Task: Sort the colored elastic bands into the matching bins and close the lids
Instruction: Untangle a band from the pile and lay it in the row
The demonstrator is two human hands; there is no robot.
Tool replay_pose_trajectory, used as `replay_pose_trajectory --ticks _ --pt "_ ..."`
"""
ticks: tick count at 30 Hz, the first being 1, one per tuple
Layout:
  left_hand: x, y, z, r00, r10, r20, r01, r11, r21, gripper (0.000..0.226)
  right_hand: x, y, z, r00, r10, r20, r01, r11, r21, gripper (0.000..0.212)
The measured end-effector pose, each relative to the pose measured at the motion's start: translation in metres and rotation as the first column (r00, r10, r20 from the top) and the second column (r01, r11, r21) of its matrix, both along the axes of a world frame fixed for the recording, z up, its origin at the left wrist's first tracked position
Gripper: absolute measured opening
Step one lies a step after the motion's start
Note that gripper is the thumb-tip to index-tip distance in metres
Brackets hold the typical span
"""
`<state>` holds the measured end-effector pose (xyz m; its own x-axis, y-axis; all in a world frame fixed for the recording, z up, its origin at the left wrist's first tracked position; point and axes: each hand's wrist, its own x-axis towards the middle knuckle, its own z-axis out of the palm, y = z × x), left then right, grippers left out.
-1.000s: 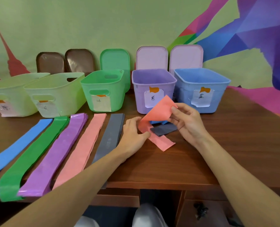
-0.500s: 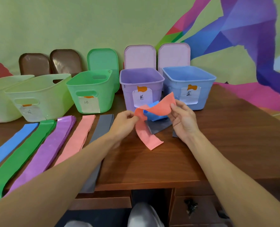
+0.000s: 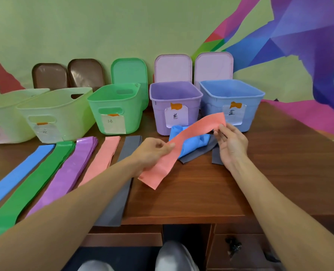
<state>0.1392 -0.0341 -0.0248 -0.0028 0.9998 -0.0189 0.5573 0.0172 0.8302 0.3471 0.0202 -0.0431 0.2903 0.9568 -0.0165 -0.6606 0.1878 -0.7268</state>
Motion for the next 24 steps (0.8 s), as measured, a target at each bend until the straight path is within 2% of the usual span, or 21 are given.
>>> replay_pose_trajectory --ticks 4,8,11,15,21,24 --pt "-0.003 -0.011 0.006 0.997 -0.081 -0.008 0.080 0.993 -0.082 0.022 -0.002 0.002 -0.002 0.988 -0.080 0.129 0.082 0.996 -0.016 0.014" --pt "-0.007 -0.026 0.018 0.986 -0.133 -0.099 0.120 0.985 -0.126 0.018 -0.005 0.003 -0.008 0.922 -0.128 0.366 0.129 0.991 0.021 0.010" --pt "-0.015 -0.039 0.028 0.974 -0.116 -0.196 0.110 0.993 -0.044 0.021 -0.008 0.003 -0.011 0.816 -0.148 0.558 0.132 0.989 0.068 0.006" --pt "-0.041 -0.060 0.041 0.974 -0.078 -0.214 0.080 0.997 0.001 0.019 -0.020 -0.001 -0.004 0.659 -0.196 0.726 0.167 0.980 0.113 0.003" --pt "-0.089 -0.093 0.046 0.985 0.035 -0.167 -0.028 0.999 0.045 0.016 -0.064 -0.007 0.018 0.438 -0.213 0.873 0.096 0.977 0.191 0.002" --pt "-0.115 -0.110 0.047 0.991 0.054 -0.121 -0.052 0.999 0.014 0.015 -0.087 -0.007 0.026 0.367 -0.212 0.906 0.058 0.977 0.205 0.002"
